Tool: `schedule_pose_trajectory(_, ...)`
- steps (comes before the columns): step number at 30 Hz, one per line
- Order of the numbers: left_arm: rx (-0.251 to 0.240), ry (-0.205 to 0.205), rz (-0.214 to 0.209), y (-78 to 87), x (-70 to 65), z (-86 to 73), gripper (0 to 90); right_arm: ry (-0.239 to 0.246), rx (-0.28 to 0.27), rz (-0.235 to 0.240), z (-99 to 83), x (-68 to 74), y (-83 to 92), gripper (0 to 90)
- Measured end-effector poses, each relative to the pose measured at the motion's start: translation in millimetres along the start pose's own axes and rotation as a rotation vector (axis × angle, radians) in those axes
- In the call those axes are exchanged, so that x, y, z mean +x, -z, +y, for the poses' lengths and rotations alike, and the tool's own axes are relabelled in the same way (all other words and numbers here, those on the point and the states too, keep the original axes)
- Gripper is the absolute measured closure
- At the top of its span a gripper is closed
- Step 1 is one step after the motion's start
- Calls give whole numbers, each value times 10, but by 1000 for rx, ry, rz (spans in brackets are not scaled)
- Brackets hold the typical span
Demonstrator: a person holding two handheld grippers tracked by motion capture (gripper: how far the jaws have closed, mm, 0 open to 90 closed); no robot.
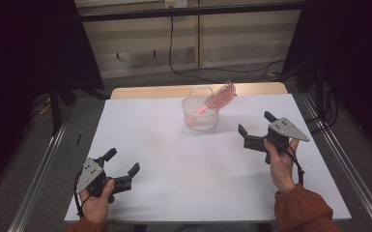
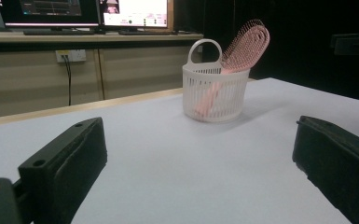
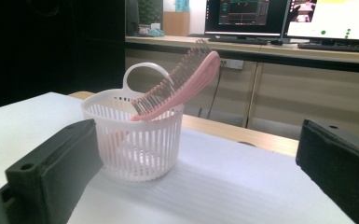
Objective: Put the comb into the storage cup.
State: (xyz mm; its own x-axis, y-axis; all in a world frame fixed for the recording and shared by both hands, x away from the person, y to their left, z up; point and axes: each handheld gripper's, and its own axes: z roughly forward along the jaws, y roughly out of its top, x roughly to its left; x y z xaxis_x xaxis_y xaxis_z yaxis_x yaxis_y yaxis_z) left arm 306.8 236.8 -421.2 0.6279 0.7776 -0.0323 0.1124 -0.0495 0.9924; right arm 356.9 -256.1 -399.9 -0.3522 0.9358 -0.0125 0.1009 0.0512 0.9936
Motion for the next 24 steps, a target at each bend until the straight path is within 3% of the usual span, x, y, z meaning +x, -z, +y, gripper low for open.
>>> schedule_pose_trajectory(9, 2, 7, 5, -3, -11, -6, 30, 1, 1, 8, -47, 21, 182, 0)
schedule_pose_trajectory(15, 4, 7, 14, -2, -18, -6, 30, 5, -2, -50, -69, 8, 277, 2)
schedule_pose_trajectory(19, -1, 11, 25, 6, -17, -4, 30, -5, -1, -63, -92, 4, 347, 2)
schedule_pose_trajectory(24, 0, 11, 26, 7, -16, -4, 30, 5, 2, -42, -132, -1, 430, 2)
